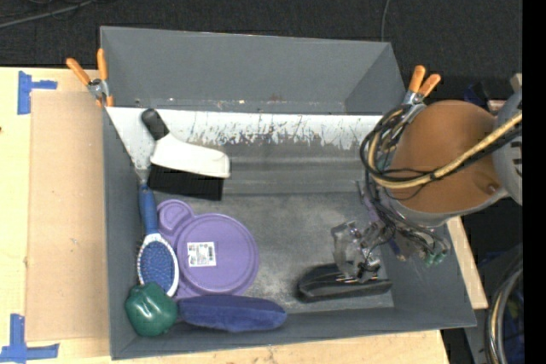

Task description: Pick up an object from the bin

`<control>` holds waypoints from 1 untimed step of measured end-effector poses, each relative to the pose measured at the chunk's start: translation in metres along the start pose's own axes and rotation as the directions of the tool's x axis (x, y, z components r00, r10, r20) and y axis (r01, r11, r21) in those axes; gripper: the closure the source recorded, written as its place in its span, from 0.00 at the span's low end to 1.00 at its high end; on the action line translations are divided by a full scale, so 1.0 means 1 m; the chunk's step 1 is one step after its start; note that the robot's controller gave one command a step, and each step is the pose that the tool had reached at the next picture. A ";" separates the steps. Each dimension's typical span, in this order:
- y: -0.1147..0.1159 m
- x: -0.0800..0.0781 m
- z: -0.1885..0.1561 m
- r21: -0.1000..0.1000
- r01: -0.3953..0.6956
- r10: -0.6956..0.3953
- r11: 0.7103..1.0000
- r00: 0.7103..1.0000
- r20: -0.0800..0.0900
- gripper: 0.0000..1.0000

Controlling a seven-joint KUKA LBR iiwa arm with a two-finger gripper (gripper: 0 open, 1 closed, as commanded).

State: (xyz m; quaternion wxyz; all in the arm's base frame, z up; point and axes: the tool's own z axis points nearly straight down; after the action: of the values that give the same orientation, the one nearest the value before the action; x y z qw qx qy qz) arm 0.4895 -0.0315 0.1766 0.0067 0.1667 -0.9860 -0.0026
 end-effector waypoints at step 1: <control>0.000 0.000 0.000 0.000 -0.001 0.001 1.000 1.000 0.000 0.00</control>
Offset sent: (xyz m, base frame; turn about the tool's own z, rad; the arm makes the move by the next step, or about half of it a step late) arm 0.0000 0.0000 0.0000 0.0000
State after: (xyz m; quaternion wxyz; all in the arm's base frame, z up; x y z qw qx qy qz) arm 0.4895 -0.0316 0.1766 0.0067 0.1661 -0.9861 -0.0027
